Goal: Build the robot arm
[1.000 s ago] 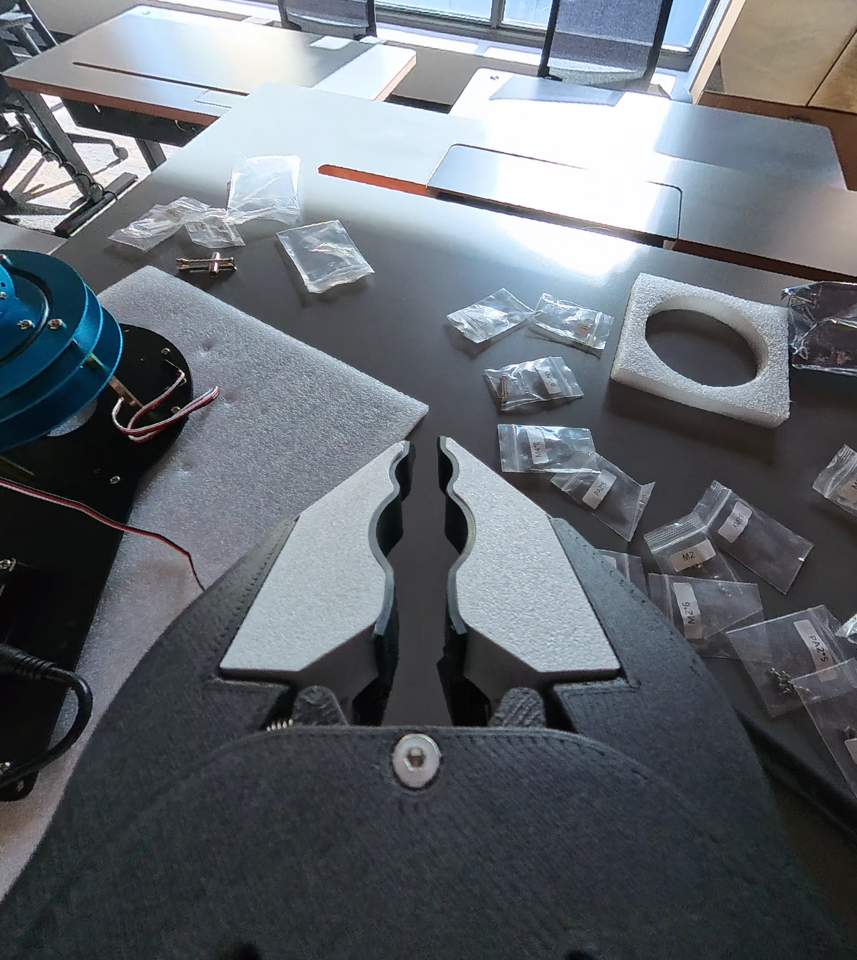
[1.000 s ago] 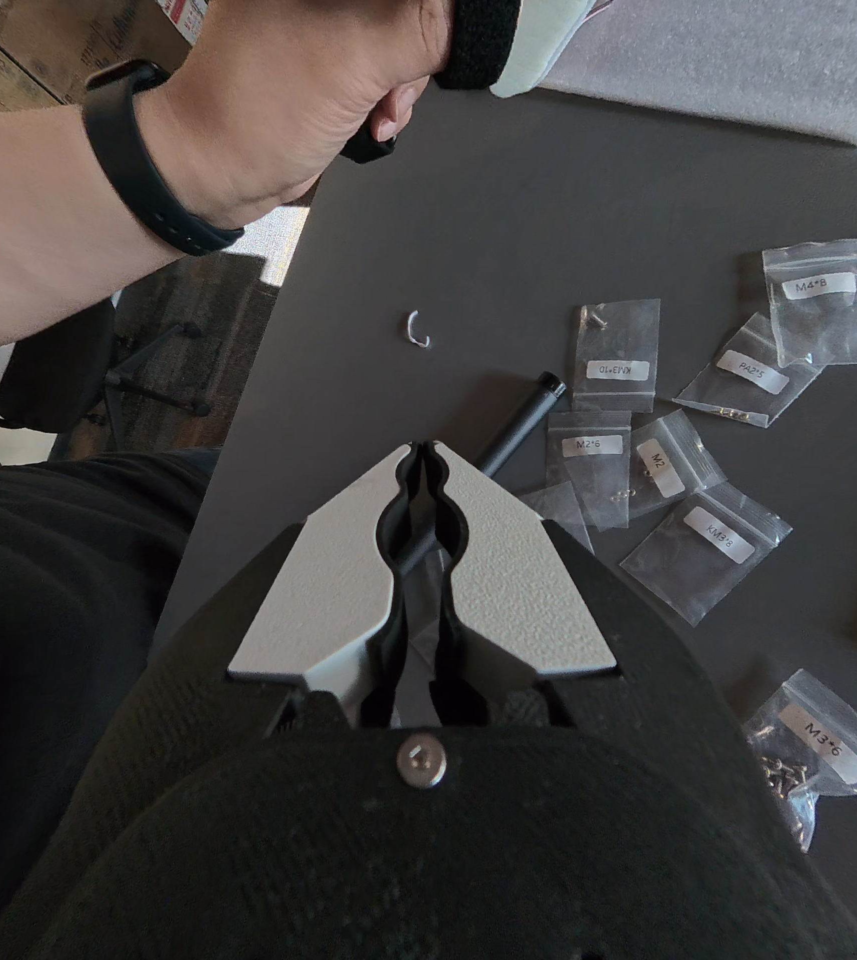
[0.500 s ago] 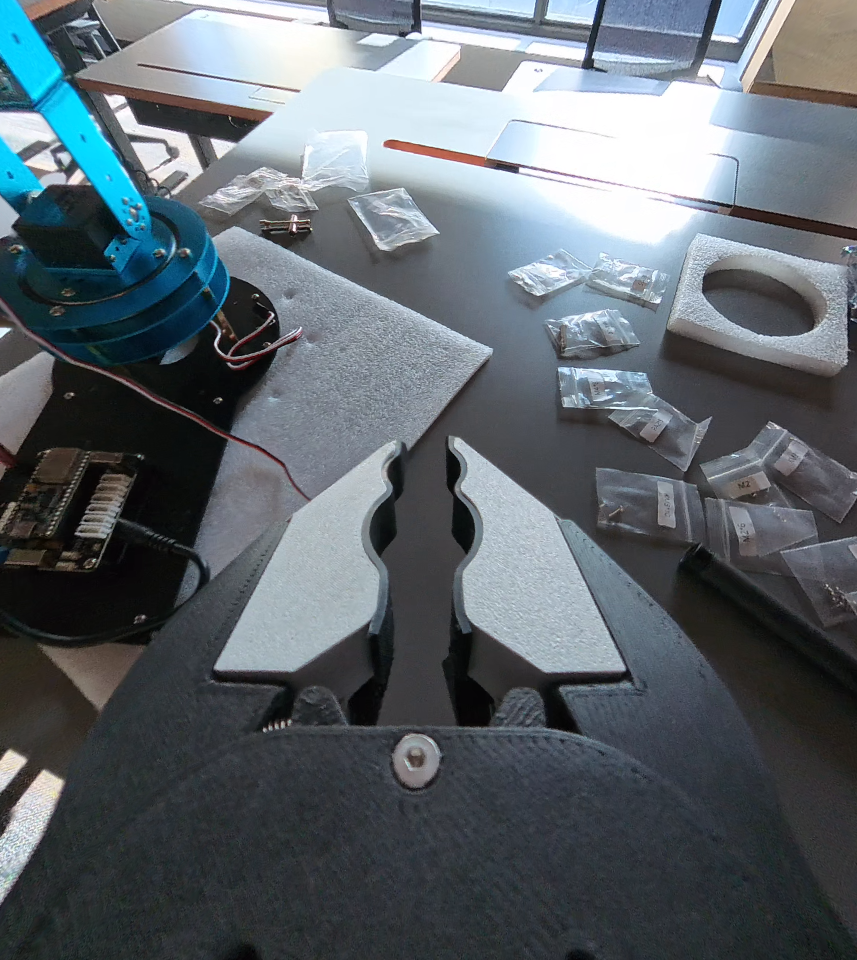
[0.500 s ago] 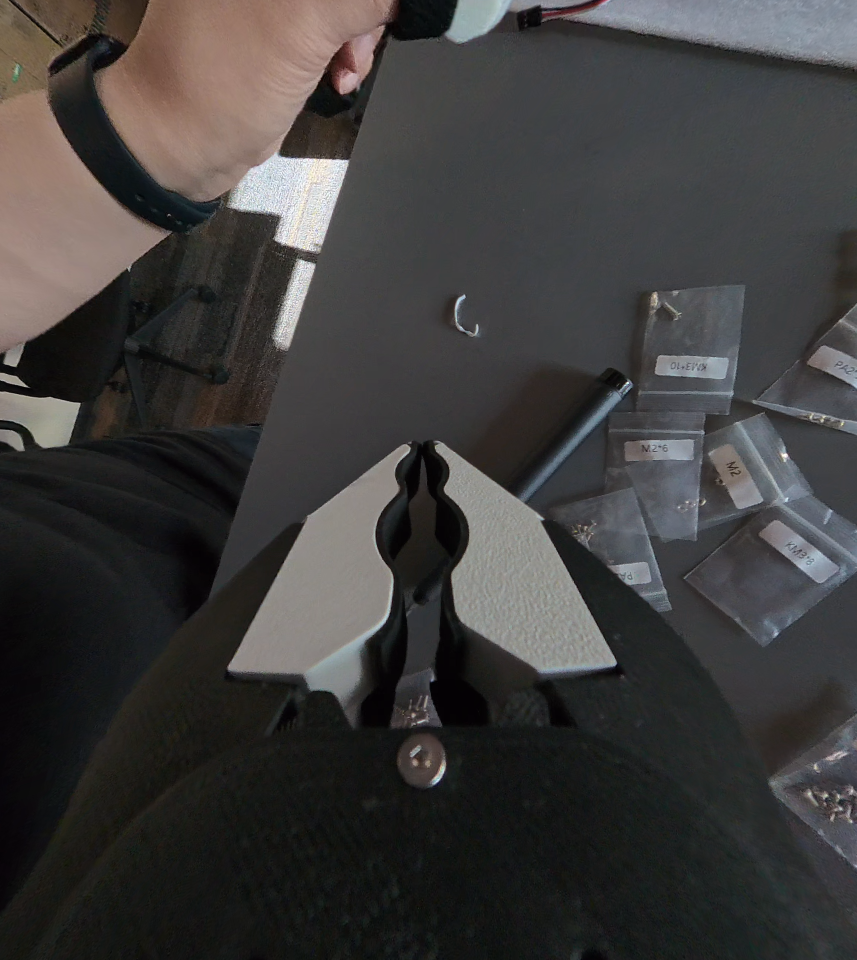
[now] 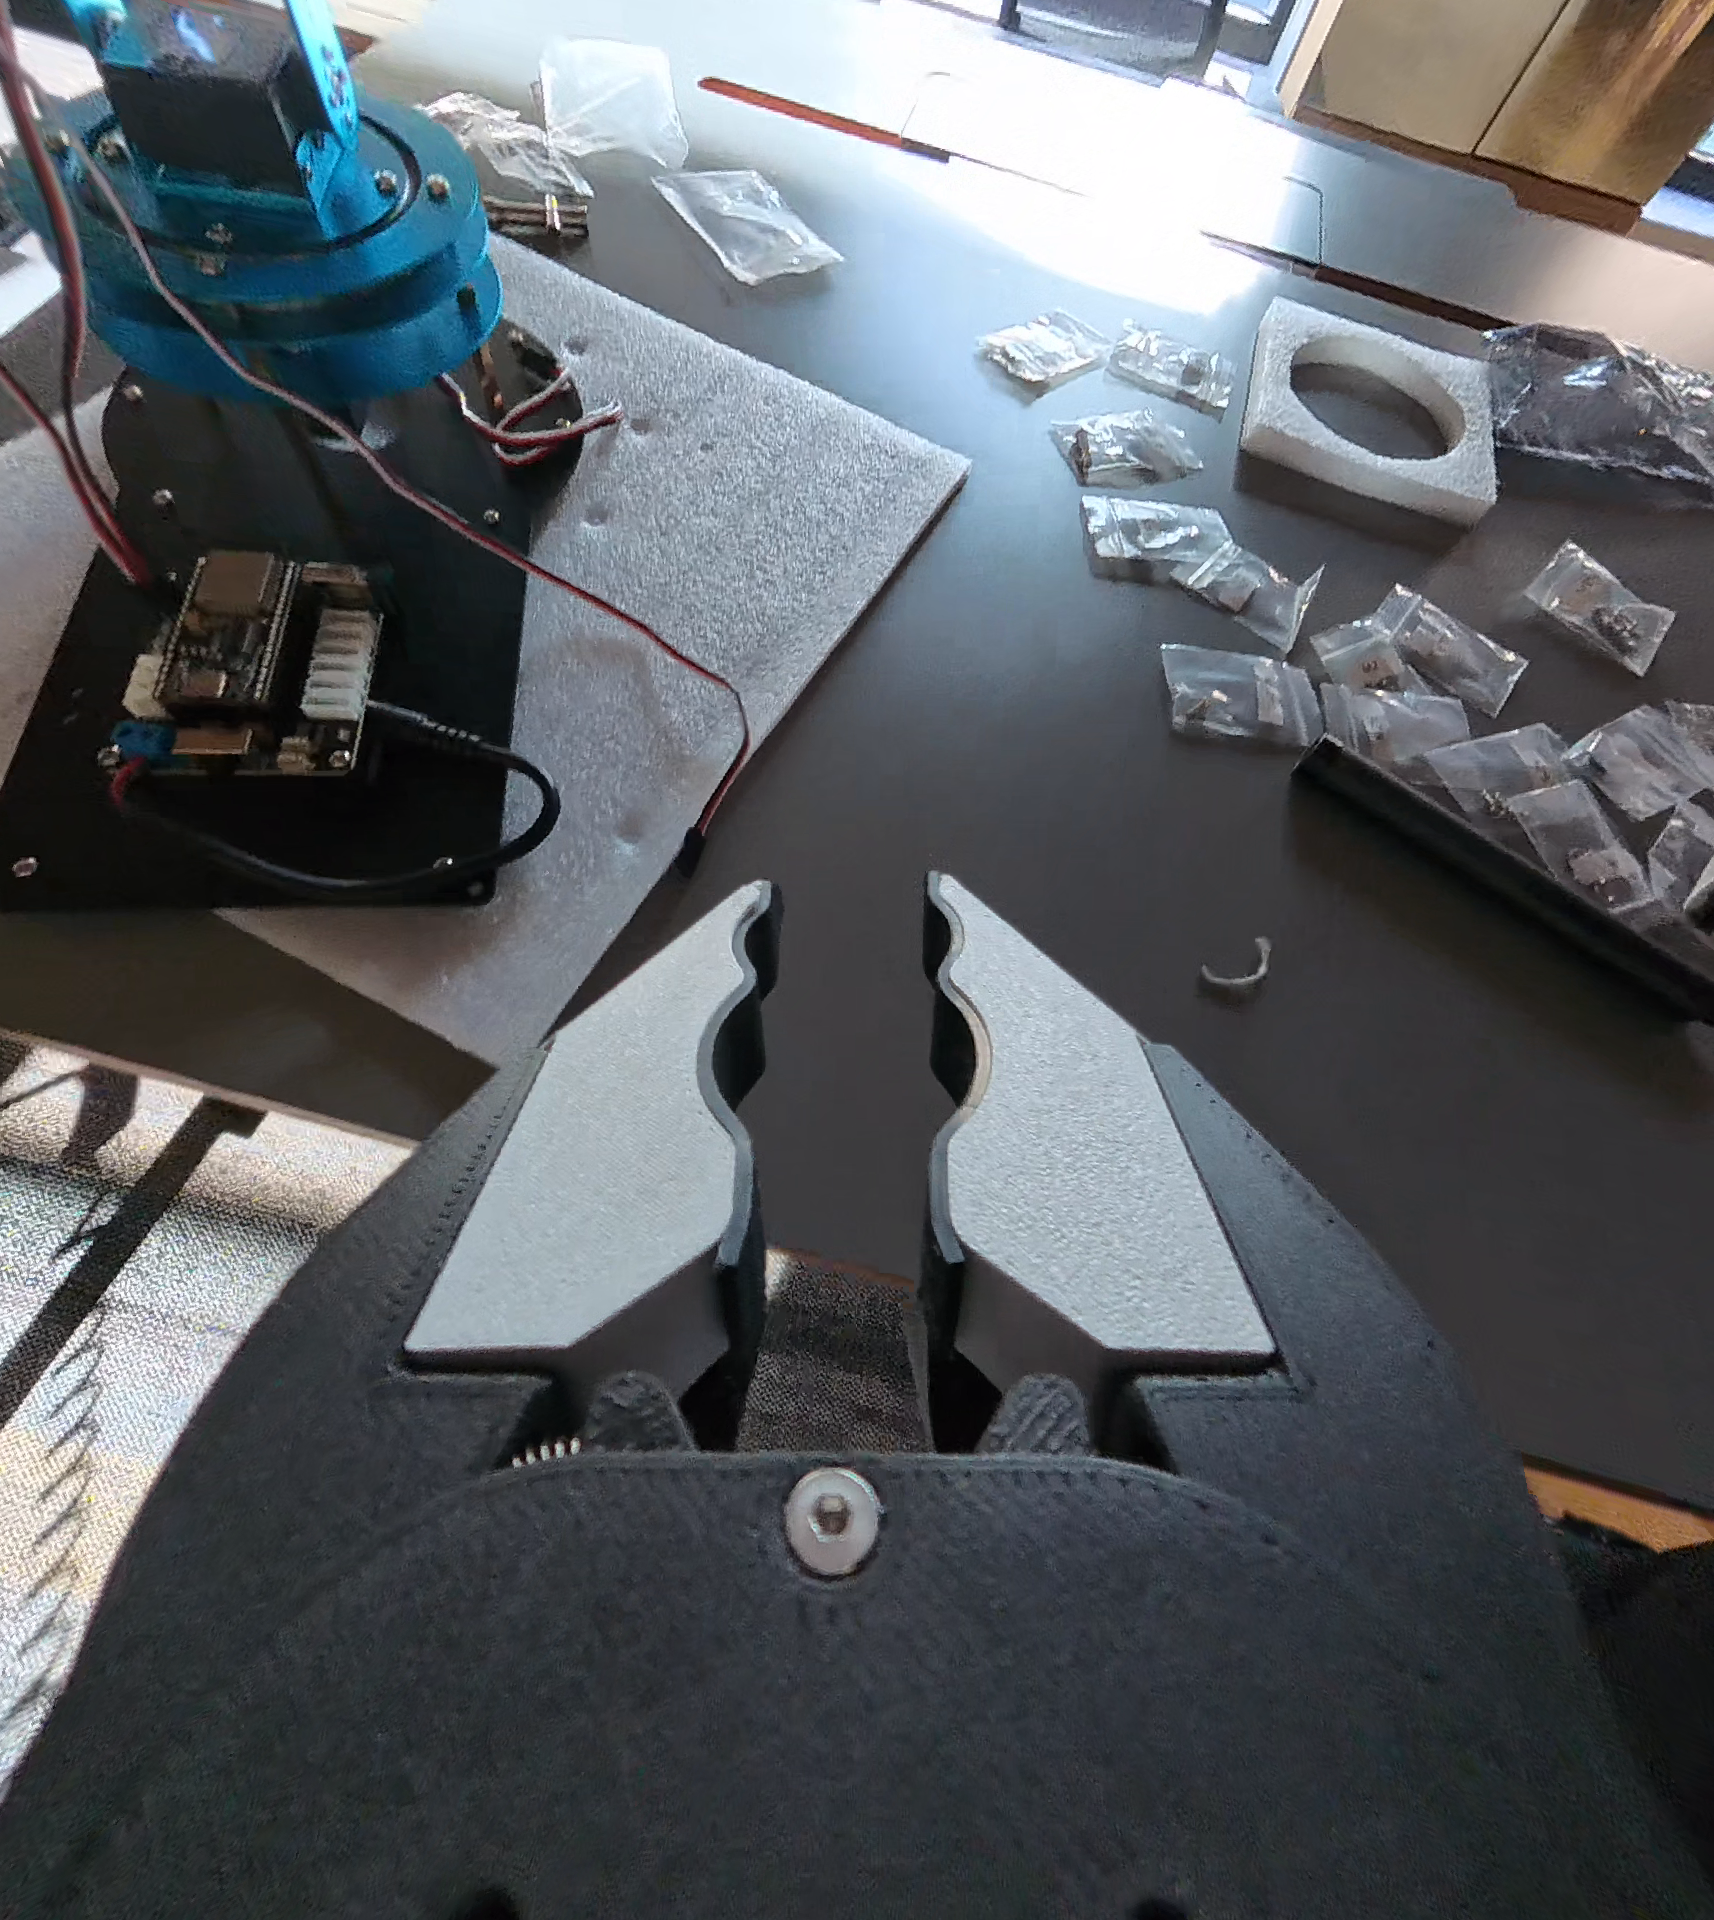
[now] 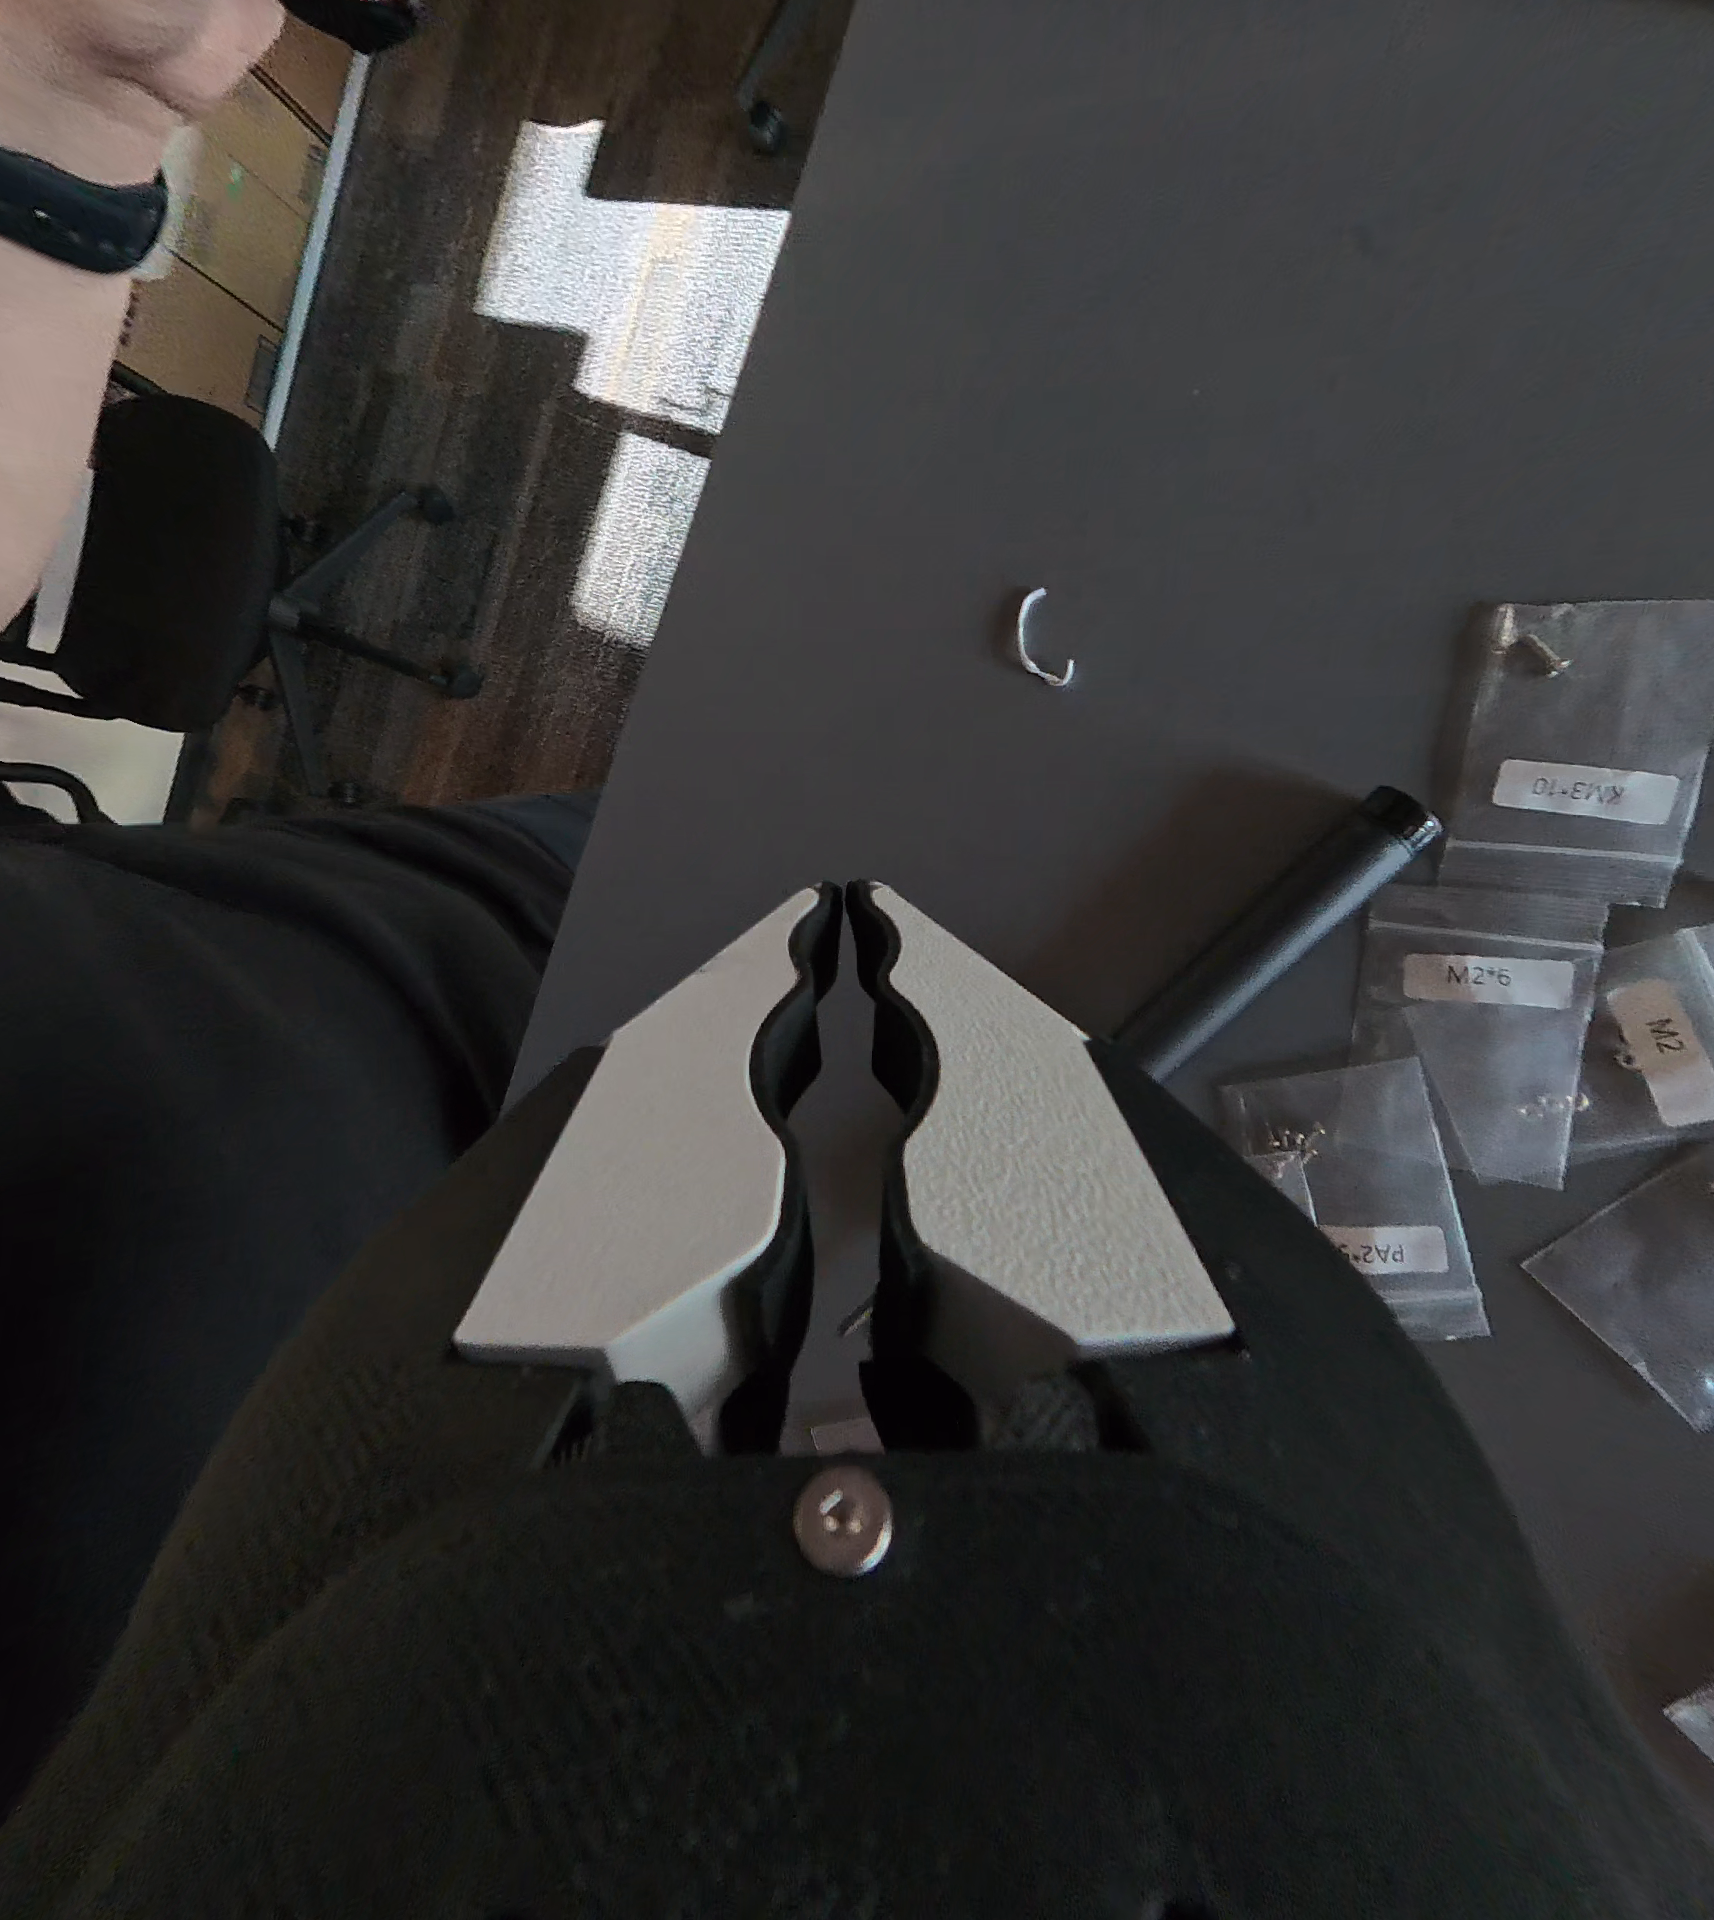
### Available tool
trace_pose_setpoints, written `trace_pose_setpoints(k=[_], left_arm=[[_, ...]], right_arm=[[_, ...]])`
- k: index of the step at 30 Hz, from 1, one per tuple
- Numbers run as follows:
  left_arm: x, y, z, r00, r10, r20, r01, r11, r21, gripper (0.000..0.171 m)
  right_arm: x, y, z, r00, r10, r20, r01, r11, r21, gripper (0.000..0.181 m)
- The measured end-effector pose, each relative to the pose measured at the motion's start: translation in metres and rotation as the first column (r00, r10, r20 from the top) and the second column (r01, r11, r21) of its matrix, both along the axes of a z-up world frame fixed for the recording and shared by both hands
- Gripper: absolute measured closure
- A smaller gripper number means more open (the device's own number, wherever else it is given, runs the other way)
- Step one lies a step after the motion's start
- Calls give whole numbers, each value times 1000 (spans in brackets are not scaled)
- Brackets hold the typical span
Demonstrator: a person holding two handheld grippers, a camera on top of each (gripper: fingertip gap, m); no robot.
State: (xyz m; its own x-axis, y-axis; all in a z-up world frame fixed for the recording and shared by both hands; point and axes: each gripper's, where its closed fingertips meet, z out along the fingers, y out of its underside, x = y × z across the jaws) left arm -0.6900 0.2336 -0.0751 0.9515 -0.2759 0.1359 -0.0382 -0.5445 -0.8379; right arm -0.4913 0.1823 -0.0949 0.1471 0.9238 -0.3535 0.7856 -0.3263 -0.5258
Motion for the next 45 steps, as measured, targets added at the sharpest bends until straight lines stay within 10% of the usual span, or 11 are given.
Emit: trace_pose_setpoints(k=[17, 23, 34, 45], left_arm=[[-35, -1, -54, 952, -302, -52, 300, 953, -35, 152], [-67, -38, -53, 867, -462, 186, 470, 883, 2, 157], [-191, -23, -55, 913, -365, 181, 361, 931, 58, 162], [-174, 40, -11, 914, -396, 90, 384, 915, 124, 164]], right_arm=[[-56, 8, 25, 959, -248, -139, 258, 965, 55, 179], [-146, 65, -3, 819, -499, -284, 497, 864, -84, 175], [-192, 162, -41, 659, -740, -136, 735, 672, -90, 165], [-213, 152, -65, 768, -640, -24, 638, 768, -62, 163]])
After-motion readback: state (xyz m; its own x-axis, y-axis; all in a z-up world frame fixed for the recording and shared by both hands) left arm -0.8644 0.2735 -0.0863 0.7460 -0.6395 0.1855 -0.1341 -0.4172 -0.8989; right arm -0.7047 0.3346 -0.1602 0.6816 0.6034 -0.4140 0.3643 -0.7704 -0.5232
